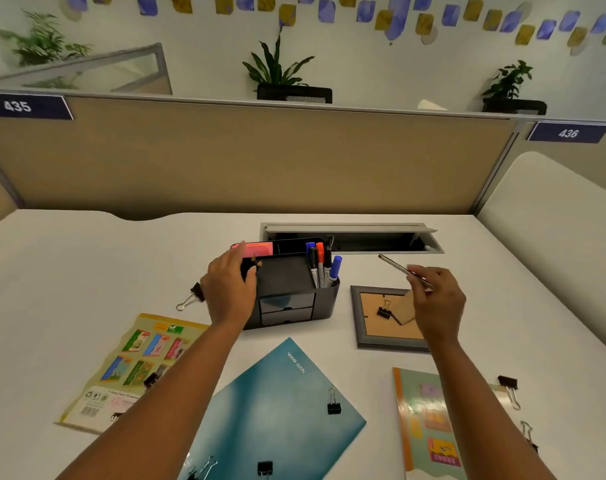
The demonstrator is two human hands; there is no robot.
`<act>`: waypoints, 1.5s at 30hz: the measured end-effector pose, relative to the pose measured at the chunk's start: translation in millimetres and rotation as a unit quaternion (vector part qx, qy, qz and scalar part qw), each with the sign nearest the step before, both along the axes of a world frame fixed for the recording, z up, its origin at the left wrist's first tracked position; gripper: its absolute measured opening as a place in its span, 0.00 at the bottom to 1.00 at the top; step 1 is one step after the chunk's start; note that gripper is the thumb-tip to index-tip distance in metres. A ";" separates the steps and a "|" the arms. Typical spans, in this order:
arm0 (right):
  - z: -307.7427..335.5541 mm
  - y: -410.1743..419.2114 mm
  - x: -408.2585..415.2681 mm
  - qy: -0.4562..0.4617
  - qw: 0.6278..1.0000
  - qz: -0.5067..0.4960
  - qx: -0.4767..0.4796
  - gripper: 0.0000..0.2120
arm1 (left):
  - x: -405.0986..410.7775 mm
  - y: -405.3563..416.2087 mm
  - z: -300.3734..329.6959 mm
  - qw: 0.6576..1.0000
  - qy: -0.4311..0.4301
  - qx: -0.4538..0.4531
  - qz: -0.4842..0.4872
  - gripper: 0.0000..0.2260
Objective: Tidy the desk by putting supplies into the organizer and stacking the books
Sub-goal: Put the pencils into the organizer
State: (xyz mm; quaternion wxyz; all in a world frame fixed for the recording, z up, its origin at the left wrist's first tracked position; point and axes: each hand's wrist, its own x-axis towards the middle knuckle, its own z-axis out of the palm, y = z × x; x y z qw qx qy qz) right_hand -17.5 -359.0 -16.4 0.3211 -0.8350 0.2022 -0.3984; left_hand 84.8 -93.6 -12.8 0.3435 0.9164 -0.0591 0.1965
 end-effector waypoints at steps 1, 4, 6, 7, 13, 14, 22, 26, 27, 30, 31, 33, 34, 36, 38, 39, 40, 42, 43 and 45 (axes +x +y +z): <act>8.6 11.4 4.5 0.000 0.999 0.046 -0.010 0.08 | -0.7 -5.4 5.0 0.997 -0.051 0.010 -0.057 0.19; 29.5 46.8 16.6 0.023 0.984 0.169 -0.043 0.06 | -3.7 -21.3 20.3 0.964 -0.100 0.055 -0.239 0.19; 37.0 67.7 23.1 0.048 0.969 0.234 -0.053 0.06 | -8.7 -30.6 27.0 0.944 -0.122 0.095 -0.292 0.17; 39.0 76.6 25.6 0.052 0.964 0.255 -0.056 0.06 | -10.9 -33.3 28.4 0.938 -0.137 0.105 -0.300 0.15; 33.0 100.4 34.1 -0.043 0.968 0.246 0.032 0.10 | -3.2 -16.6 32.4 0.976 -0.077 -0.010 -0.204 0.10; 25.4 99.7 34.0 -0.047 0.973 0.221 0.038 0.09 | 0.8 -10.1 34.2 0.985 -0.064 -0.050 -0.154 0.10; -55.0 88.1 16.0 0.387 0.889 0.240 -0.046 0.13 | 33.6 24.6 30.1 0.982 0.058 -0.175 0.031 0.12; -68.0 86.8 11.1 0.434 0.864 0.231 -0.110 0.16 | 36.3 22.2 22.6 0.982 0.105 -0.155 0.005 0.12; -68.3 86.6 11.9 0.439 0.861 0.231 -0.114 0.16 | 36.3 21.0 20.3 0.983 0.113 -0.146 0.003 0.12; -68.1 85.7 16.1 0.455 0.851 0.234 -0.120 0.17 | 37.4 18.2 11.2 0.983 0.136 -0.123 0.007 0.14; -68.0 85.3 17.8 0.459 0.848 0.235 -0.122 0.17 | 37.9 18.0 8.1 0.983 0.142 -0.119 0.005 0.14; -68.2 84.0 19.5 0.462 0.846 0.237 -0.122 0.17 | 37.6 18.1 3.2 0.981 0.151 -0.120 -0.002 0.15; -68.6 83.3 19.9 0.464 0.845 0.239 -0.122 0.17 | 36.7 18.4 1.4 0.980 0.154 -0.124 -0.005 0.16; -69.0 82.8 19.5 0.465 0.843 0.240 -0.122 0.18 | 33.4 19.6 -0.6 0.979 0.153 -0.137 -0.007 0.16; -69.0 83.0 18.3 0.465 0.845 0.239 -0.115 0.18 | 28.9 22.2 -1.1 0.978 0.143 -0.154 0.006 0.16; -69.3 83.2 16.6 0.465 0.845 0.239 -0.111 0.18 | 25.2 24.3 -1.9 0.977 0.139 -0.160 0.014 0.17; -69.4 83.1 16.1 0.465 0.845 0.241 -0.106 0.19 | 22.0 26.6 -3.0 0.978 0.133 -0.162 0.020 0.17; -68.9 81.9 14.8 0.465 0.846 0.247 -0.089 0.19 | 14.9 30.8 -7.0 0.977 0.130 -0.165 0.024 0.17; -67.8 81.2 14.0 0.463 0.847 0.250 -0.076 0.19 | 11.0 32.1 -9.5 0.976 0.134 -0.167 0.024 0.17; -65.2 80.3 11.6 0.452 0.853 0.256 -0.045 0.18 | 3.1 32.9 -14.8 0.976 0.143 -0.165 0.020 0.17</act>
